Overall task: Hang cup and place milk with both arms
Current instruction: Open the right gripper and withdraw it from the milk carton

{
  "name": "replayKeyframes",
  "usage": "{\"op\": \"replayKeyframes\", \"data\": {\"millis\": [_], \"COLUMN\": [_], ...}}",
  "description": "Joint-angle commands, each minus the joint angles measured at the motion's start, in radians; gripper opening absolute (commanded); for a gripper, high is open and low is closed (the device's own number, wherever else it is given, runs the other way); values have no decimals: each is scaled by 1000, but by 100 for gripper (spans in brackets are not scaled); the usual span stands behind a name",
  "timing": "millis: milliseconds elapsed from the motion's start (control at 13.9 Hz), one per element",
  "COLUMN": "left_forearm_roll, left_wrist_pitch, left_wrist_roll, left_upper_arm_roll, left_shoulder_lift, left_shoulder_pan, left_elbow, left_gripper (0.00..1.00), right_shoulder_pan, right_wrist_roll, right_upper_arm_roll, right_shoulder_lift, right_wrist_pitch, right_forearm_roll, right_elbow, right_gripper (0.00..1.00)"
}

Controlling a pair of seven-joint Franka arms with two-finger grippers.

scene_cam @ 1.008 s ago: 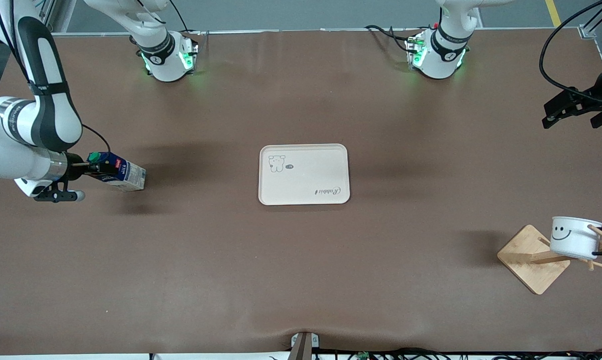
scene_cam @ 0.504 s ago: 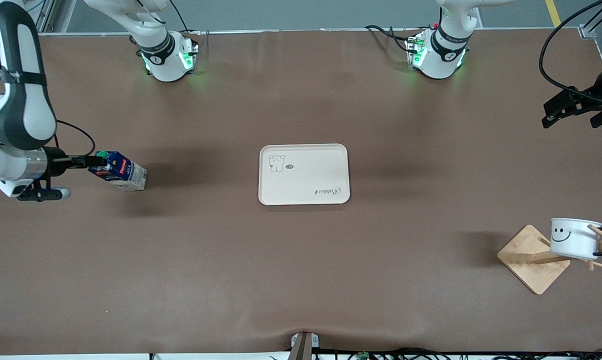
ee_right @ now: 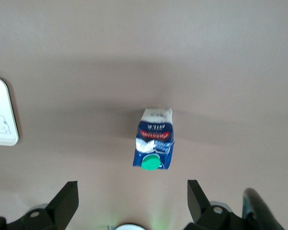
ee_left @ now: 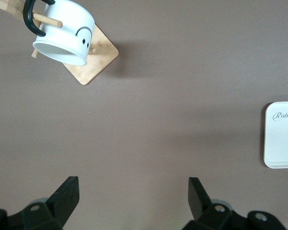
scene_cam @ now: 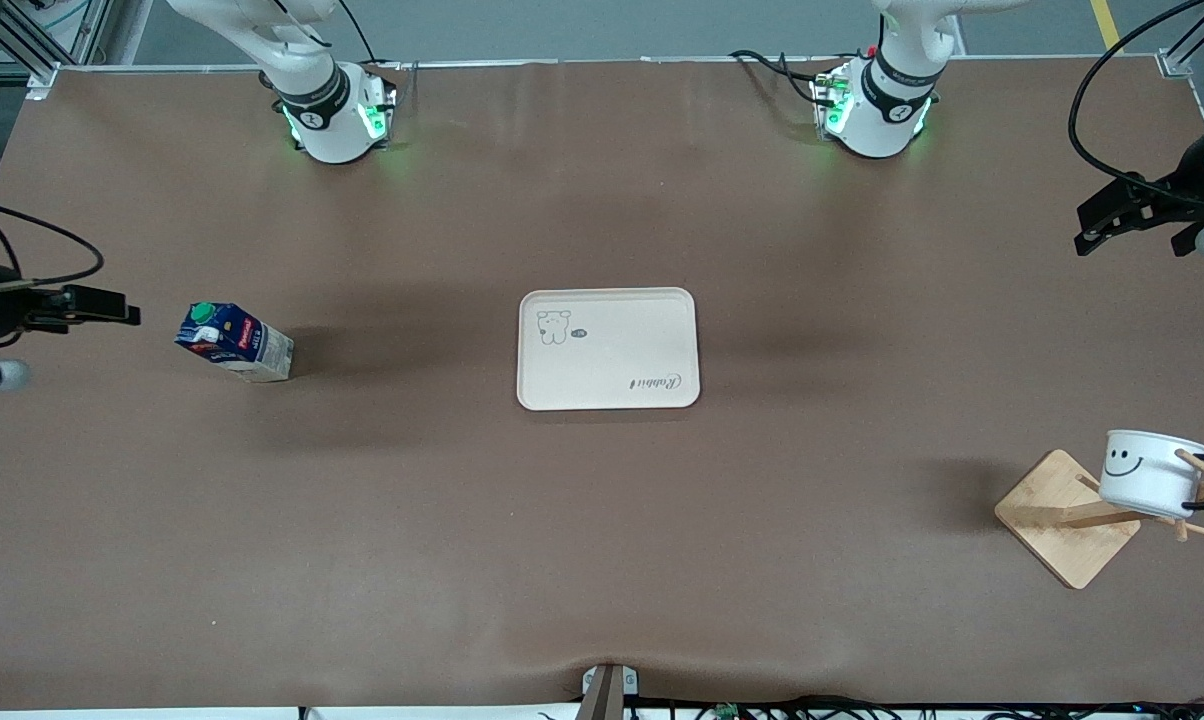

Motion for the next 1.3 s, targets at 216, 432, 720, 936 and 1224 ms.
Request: {"op": "replayKeyframes", "data": {"millis": [216,432,720,936,1224], "left_forearm_roll": [10,10,10,5,2], "left_wrist_pitch": [-20,-20,-20,-20,-22], "left_wrist_roll": [1,-6,-16,-16,-17], "left_upper_arm_roll": [-2,-2,-2,-3,-23], "left_shoulder_lift": [11,11,26,61,61], "left_shoulder_pan": [0,3,-6,-8,-8], "left_elbow": [26,26,40,83,83], "left_gripper": [100,100,100,100,100], "right_shoulder_pan": [24,64,78,76,66], "right_wrist_roll": [3,5,3,5,8], "right_upper_arm_roll": [2,1,4,4,1], "right_shoulder_lift": [-79,-151,-409,-416,-333], "right_wrist_pitch": [-69,-58,192,140,60], "right_forearm_roll": [-15,-24,-48,-108,-131], "right_elbow": [66,1,-392,-387,-183], "right_gripper": [100,100,100,100,100]}}
